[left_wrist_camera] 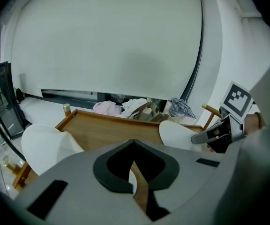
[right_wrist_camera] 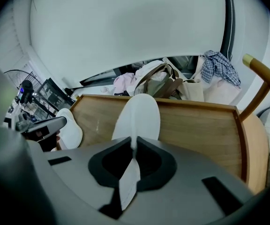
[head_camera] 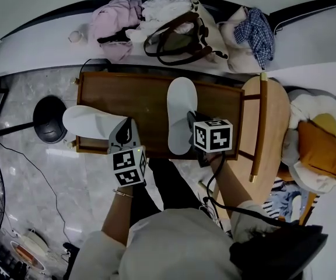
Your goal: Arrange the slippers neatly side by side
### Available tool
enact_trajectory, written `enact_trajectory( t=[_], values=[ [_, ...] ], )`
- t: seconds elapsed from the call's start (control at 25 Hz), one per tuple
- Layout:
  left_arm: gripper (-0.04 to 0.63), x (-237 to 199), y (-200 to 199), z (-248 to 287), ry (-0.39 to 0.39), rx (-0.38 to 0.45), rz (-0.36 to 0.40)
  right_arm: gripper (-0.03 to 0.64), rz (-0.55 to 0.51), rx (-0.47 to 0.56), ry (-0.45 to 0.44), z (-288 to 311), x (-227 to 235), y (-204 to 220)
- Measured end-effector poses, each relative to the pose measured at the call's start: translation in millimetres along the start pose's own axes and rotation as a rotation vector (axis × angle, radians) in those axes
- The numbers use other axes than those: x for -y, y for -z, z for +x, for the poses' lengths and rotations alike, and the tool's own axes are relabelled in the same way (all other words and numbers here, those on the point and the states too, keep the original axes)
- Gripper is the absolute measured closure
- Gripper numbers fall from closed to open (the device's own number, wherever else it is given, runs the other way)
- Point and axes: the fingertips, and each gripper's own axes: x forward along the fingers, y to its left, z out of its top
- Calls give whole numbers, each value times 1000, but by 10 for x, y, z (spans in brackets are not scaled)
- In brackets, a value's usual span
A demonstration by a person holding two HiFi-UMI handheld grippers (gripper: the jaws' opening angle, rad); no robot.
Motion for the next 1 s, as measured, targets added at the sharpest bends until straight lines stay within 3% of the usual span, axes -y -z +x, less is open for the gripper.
enact_trajectory(
  t=[0.72, 1.0],
  values=[
    [588, 28, 25, 52, 22, -22, 34, 570, 104, 50, 18, 23, 54, 89],
    [588, 2, 10, -28, 20, -15, 26, 483, 125, 80, 45, -75, 79, 54]
  ],
)
